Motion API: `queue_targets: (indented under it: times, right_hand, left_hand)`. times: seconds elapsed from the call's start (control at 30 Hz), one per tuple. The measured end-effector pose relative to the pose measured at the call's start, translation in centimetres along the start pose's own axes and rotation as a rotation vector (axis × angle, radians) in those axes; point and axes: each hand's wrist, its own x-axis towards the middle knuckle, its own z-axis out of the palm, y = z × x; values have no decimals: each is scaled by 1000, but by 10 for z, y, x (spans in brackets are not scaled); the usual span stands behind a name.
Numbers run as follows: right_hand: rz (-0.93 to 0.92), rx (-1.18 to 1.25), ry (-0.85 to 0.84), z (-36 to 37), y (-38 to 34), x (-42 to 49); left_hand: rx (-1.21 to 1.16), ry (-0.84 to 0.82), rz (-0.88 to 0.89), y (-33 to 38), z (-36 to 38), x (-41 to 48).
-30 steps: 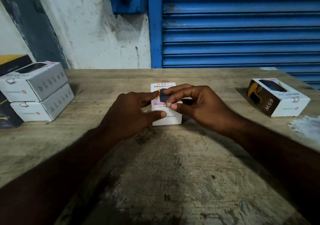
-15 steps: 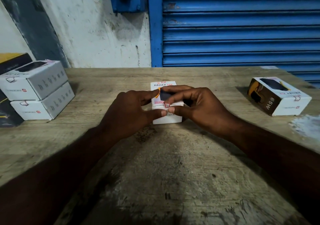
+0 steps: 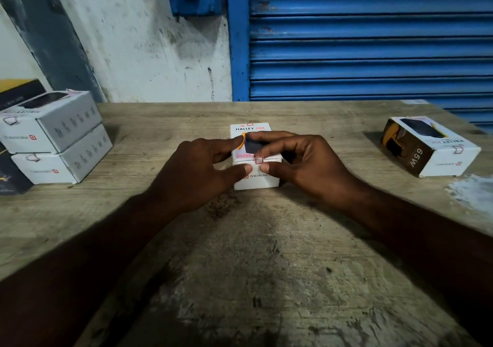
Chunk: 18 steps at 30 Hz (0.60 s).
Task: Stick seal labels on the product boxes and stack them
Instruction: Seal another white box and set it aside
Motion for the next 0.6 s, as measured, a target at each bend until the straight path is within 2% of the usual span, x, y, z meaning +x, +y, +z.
queue_targets:
  times: [0.6]
  right_hand:
    - [2, 27, -2, 3, 0, -3]
  left_hand:
    - [3, 24, 5, 0, -1, -1]
